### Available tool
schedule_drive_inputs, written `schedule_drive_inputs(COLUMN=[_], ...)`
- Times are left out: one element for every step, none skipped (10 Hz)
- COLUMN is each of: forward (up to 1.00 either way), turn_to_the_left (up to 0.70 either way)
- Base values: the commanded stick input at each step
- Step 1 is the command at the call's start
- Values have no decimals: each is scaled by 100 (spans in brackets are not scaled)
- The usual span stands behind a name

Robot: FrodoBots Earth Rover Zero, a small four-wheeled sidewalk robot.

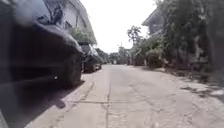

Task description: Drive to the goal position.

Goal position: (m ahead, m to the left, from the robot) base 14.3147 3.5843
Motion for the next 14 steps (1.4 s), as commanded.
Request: schedule_drive_inputs(forward=[98,98,98,98,98,98,98,98,98,98,98,98,98,98], turn_to_the_left=[0,0,0,0,0,0,0,0,0,0,0,0,0,0])
